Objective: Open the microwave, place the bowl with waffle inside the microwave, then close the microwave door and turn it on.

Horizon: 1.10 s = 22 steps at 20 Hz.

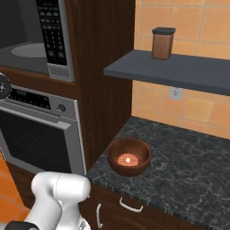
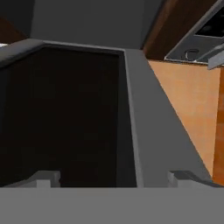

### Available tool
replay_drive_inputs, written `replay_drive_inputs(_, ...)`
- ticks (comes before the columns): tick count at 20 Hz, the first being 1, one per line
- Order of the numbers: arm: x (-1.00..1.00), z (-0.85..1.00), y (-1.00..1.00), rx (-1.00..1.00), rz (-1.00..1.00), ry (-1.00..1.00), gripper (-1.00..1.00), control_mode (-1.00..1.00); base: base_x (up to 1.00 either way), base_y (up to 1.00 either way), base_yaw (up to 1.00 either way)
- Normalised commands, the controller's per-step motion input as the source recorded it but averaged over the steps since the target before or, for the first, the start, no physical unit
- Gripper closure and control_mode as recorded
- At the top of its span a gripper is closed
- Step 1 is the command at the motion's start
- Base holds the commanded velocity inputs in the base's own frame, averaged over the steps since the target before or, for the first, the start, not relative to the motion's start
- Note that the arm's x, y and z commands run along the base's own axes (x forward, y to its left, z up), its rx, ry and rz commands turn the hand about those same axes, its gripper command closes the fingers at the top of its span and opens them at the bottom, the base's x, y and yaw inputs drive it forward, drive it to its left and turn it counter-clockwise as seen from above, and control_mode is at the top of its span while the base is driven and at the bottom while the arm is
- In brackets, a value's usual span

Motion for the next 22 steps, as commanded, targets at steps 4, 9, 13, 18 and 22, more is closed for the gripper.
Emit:
replay_drive_inputs(4, -0.17, 0.02, 1.00, -0.06, 0.15, 0.00, -1.00, -1.00, 0.00, 0.00, 0.00)
replay_drive_inputs(9, -0.03, 0.00, 1.00, -0.09, 0.12, 0.00, -1.00, -1.00, 0.00, 0.00, 0.00)
replay_drive_inputs(13, 0.00, 0.00, 0.89, -0.07, 0.07, 0.00, -1.00, -1.00, 0.00, 0.00, 0.00)
replay_drive_inputs(18, 0.00, 0.00, 0.27, -0.01, 0.00, 0.00, -1.00, -1.00, 0.00, 0.00, 0.00)
replay_drive_inputs(22, -0.02, -0.02, -0.84, 0.00, -0.02, -0.02, -1.00, -1.00, 0.00, 0.00, 0.00)
